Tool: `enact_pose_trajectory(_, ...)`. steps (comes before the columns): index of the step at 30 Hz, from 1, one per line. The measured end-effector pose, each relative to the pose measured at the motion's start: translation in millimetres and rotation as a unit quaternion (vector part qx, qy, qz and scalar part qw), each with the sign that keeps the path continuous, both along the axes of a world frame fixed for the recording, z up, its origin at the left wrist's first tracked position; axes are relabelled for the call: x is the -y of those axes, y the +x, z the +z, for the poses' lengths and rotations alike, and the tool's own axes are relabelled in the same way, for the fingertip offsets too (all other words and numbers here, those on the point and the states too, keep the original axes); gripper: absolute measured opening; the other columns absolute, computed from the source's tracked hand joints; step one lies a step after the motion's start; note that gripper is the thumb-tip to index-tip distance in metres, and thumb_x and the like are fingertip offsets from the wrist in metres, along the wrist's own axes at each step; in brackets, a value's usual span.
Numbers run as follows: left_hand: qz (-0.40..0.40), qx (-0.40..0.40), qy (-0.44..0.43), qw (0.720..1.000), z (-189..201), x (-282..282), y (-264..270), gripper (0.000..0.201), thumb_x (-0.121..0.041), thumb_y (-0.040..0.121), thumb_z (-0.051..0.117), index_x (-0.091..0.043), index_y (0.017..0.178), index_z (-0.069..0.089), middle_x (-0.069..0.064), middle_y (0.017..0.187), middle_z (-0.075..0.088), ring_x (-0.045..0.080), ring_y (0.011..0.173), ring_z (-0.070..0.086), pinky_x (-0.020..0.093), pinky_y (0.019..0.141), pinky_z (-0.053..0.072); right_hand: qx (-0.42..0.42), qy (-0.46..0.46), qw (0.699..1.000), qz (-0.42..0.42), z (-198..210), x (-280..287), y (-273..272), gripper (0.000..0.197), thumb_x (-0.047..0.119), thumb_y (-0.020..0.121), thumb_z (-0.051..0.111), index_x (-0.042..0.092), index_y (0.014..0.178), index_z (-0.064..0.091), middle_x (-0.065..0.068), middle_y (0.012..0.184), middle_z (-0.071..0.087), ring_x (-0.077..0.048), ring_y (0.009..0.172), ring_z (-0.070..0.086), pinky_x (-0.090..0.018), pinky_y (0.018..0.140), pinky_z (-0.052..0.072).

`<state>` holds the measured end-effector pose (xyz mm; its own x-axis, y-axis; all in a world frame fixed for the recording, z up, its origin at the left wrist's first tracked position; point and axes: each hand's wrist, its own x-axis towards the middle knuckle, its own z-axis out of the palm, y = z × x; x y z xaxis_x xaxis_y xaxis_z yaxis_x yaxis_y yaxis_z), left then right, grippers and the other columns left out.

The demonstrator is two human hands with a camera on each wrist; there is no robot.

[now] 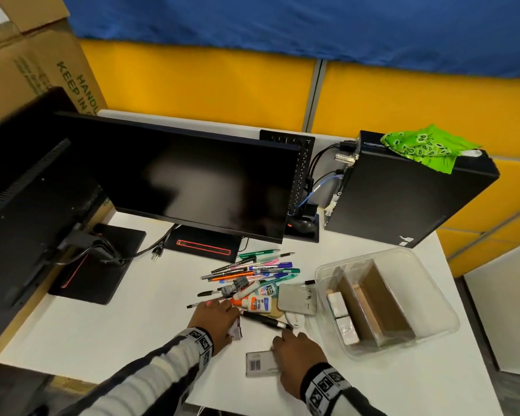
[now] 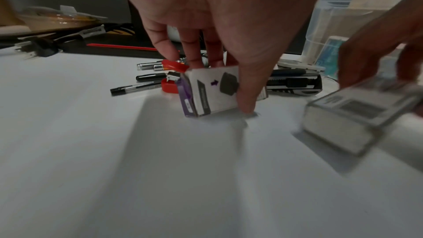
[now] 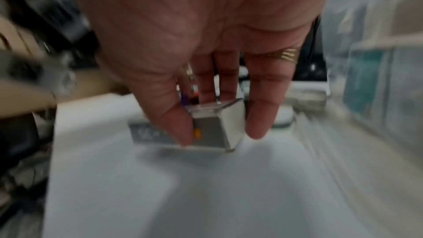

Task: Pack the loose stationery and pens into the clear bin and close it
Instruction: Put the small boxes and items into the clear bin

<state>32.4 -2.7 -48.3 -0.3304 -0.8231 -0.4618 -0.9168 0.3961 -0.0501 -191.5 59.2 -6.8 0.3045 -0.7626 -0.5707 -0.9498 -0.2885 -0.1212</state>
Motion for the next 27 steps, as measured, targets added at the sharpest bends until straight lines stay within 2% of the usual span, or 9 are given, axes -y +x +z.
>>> enact_pose_trajectory(3,-0.002,0.010,-0.005,1.000,0.8,2.4,-3.5,0.058,-0.048,0.083,0.067,-0.031,0.135,0.048,-0.003,0.141,0.052,0.029,0.123,0.054,0.044,0.101,0.041,0.050,-0.041,0.998,-0.026,48.7,-4.5,-15.3,0.042,0.030,0.083,0.060,0.023,0.123,0.051,-0.002,0.127,0.048,-0.030,0.109,0.057,-0.039,0.085,0.050)
enact_pose_trajectory(6,0.012,0.010,-0.005,1.000,2.7,5.0,-8.3,0.059,-0.049,0.084,0.064,-0.031,0.137,0.046,-0.004,0.141,0.052,0.026,0.125,0.054,0.042,0.100,0.041,0.114,-0.114,0.983,-0.088,105.2,-2.0,-48.8,0.040,0.042,0.079,0.056,0.033,0.118,0.055,0.008,0.114,0.052,-0.021,0.100,0.062,-0.034,0.077,0.050)
enact_pose_trajectory(10,0.023,0.002,-0.007,1.000,5.1,7.1,-15.4,0.055,-0.048,0.084,0.060,-0.032,0.134,0.046,-0.006,0.137,0.053,0.024,0.124,0.055,0.041,0.098,0.042,0.125,-0.178,0.956,-0.197,143.4,22.2,-112.8,0.040,0.040,0.077,0.064,0.038,0.118,0.064,0.008,0.100,0.056,-0.021,0.092,0.065,-0.030,0.069,0.049)
enact_pose_trajectory(14,0.041,0.000,0.005,0.999,8.3,9.7,-21.1,0.057,-0.049,0.083,0.062,-0.034,0.135,0.047,-0.007,0.136,0.053,0.022,0.125,0.054,0.040,0.100,0.041,0.030,-0.153,0.960,-0.234,128.9,56.8,-150.8,0.035,0.040,0.079,0.065,0.032,0.114,0.069,0.002,0.094,0.051,-0.026,0.091,0.065,-0.031,0.076,0.051)
enact_pose_trajectory(18,0.075,-0.030,0.019,0.997,10.7,10.1,-22.3,0.059,-0.052,0.079,0.064,-0.038,0.133,0.047,-0.008,0.135,0.055,0.020,0.125,0.055,0.039,0.100,0.043,0.002,-0.143,0.969,-0.203,106.5,82.9,-149.4,0.038,0.038,0.083,0.064,0.028,0.119,0.068,-0.003,0.117,0.061,-0.024,0.103,0.066,-0.032,0.088,0.055)
enact_pose_trajectory(20,0.105,-0.061,0.013,0.993,14.1,11.3,-21.4,0.057,-0.054,0.077,0.065,-0.039,0.130,0.050,-0.008,0.131,0.058,0.019,0.120,0.059,0.035,0.095,0.046,0.014,-0.148,0.970,-0.192,98.6,94.7,-143.5,0.038,0.037,0.083,0.065,0.028,0.119,0.069,-0.002,0.121,0.063,-0.023,0.106,0.065,-0.032,0.092,0.054)
enact_pose_trajectory(23,0.150,-0.117,0.005,0.982,19.6,14.2,-19.4,0.054,-0.054,0.078,0.066,-0.037,0.128,0.054,-0.007,0.123,0.063,0.019,0.110,0.063,0.031,0.084,0.048,0.039,-0.166,0.964,-0.202,94.2,108.3,-131.9,0.030,0.039,0.081,0.068,0.031,0.110,0.069,0.001,0.113,0.067,-0.021,0.102,0.064,-0.031,0.089,0.053)
enact_pose_trajectory(25,0.176,-0.172,0.009,0.969,24.0,14.6,-17.8,0.050,-0.049,0.080,0.071,-0.034,0.126,0.058,-0.006,0.118,0.064,0.017,0.104,0.062,0.029,0.081,0.048,0.058,-0.184,0.957,-0.215,91.2,113.5,-125.4,0.023,0.043,0.080,0.071,0.030,0.098,0.070,0.002,0.105,0.070,-0.019,0.093,0.061,-0.030,0.083,0.052)
enact_pose_trajectory(27,0.194,-0.229,0.020,0.954,26.1,14.2,-18.5,0.049,-0.041,0.080,0.076,-0.031,0.126,0.061,-0.008,0.114,0.064,0.014,0.098,0.059,0.027,0.081,0.047,0.075,-0.202,0.949,-0.231,88.6,117.2,-120.4,0.025,0.047,0.078,0.072,0.028,0.094,0.070,0.002,0.099,0.070,-0.018,0.089,0.058,-0.029,0.080,0.050)
